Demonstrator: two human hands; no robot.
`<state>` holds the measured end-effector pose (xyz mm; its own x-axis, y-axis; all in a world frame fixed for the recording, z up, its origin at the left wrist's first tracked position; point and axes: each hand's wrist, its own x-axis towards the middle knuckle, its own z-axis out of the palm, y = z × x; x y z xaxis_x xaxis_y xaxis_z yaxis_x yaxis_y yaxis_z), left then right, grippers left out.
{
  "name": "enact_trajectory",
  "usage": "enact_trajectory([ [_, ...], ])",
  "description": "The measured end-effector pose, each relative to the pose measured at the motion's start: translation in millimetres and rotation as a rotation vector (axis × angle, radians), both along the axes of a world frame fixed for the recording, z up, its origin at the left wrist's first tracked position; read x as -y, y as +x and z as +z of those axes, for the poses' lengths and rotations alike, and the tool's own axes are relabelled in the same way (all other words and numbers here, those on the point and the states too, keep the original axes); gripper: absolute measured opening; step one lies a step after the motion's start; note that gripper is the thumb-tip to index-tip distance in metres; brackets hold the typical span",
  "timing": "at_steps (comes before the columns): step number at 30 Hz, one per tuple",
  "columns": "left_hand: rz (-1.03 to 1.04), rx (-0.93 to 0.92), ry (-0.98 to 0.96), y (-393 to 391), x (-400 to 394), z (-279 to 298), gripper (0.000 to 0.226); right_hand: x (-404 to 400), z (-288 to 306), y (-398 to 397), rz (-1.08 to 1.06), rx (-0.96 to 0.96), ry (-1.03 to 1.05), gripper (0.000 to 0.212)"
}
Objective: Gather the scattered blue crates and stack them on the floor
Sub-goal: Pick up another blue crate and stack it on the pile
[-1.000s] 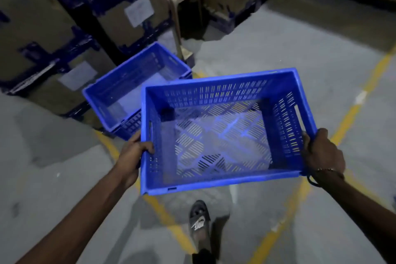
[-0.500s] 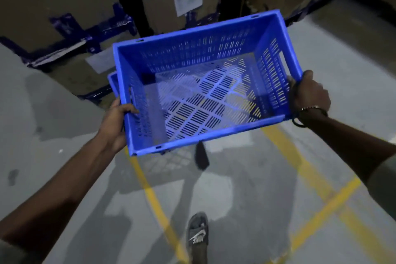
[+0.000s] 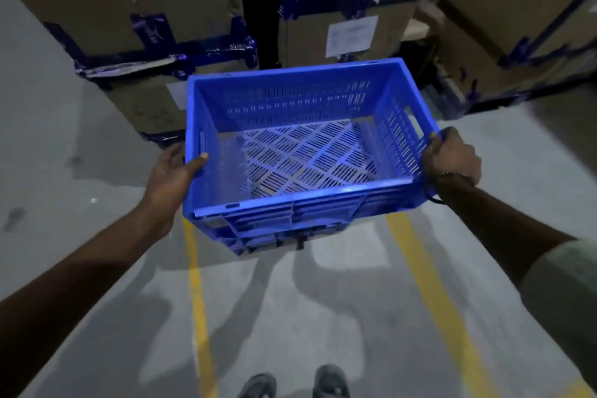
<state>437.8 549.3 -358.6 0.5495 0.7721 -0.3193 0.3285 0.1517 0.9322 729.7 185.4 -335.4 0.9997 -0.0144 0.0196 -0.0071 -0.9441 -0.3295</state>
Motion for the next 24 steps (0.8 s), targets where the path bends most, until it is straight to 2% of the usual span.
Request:
enact_trajectory([
  [5, 0.037, -0.084, 0.221, 14, 22, -15, 0.042, -27, -1, 39, 0.033, 0.029, 0.012, 0.040],
  [13, 0.077, -0.124, 0.291, 45, 13, -18, 0.037, -54, 1, 79, 0.120, 0.033, 0.014, 0.041],
  [18, 0.085, -0.133, 0.254, 42, 15, -18, 0.036, -56, 1, 79, 0.155, 0.038, -0.040, 0.041],
  [24, -0.073, -0.237, 0.261, 37, 5, -8, 0.050, -52, -7, 87, 0.192, 0.097, -0.092, 0.047],
])
